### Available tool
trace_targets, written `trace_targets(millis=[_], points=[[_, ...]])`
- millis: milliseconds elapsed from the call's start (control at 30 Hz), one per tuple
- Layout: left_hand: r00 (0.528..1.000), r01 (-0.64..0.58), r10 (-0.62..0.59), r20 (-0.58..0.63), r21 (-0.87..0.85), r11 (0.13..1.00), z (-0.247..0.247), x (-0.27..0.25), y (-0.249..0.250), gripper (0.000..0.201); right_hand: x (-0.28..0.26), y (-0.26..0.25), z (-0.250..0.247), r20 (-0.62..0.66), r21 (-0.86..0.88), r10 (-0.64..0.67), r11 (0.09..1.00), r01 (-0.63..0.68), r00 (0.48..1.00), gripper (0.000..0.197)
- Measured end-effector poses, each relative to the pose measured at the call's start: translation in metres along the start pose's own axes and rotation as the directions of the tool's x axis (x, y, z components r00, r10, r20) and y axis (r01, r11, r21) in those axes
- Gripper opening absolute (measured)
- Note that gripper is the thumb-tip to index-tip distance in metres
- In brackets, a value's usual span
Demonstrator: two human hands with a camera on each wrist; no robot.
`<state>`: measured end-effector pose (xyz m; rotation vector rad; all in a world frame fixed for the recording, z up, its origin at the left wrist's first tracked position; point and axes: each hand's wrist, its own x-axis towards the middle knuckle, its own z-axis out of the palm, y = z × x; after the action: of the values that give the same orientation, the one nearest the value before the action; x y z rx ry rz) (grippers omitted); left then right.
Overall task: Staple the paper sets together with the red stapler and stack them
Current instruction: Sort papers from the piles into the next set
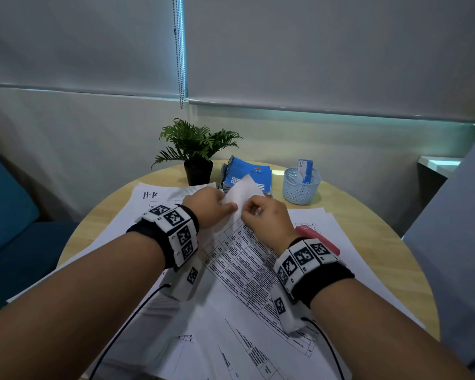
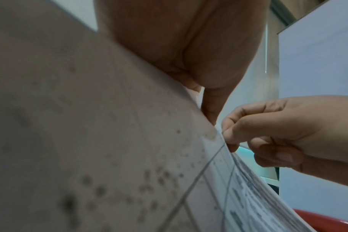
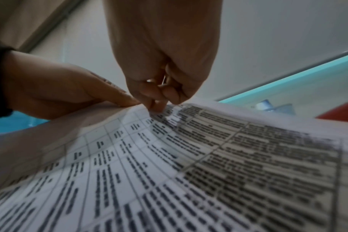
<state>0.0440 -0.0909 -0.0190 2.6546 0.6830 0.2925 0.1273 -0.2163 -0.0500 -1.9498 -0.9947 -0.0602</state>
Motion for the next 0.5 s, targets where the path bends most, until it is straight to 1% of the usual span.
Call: trace_targets(millis=[133, 267, 400, 500], points=[[1.000, 0.004, -0.003, -0.012, 0.104, 0.995, 0.003, -0.001, 0.003, 0.043, 0.001, 0.002, 0.000, 0.048, -0.004, 0.073, 0.997, -0.073, 0.996, 0.008], [1.000, -0.002, 0.003, -0.008, 0.122, 0.993, 0.007, 0.000, 0.005, 0.042, 0.003, 0.002, -0.003, 0.116, -0.079, 0.146, 0.987, -0.138, 0.982, 0.010], [1.000, -0.020, 0.018, 0.010, 0.176, 0.984, 0.007, -0.003, 0.007, 0.042, 0.008, 0.001, -0.011, 0.245, -0.040, 0.278, 0.960, -0.277, 0.929, 0.015], [0.998, -0.066, 0.065, 0.013, 0.238, 0.969, 0.003, -0.004, 0.009, 0.039, 0.014, -0.008, -0.020, 0.282, -0.100, 0.310, 0.951, -0.294, 0.908, 0.030]])
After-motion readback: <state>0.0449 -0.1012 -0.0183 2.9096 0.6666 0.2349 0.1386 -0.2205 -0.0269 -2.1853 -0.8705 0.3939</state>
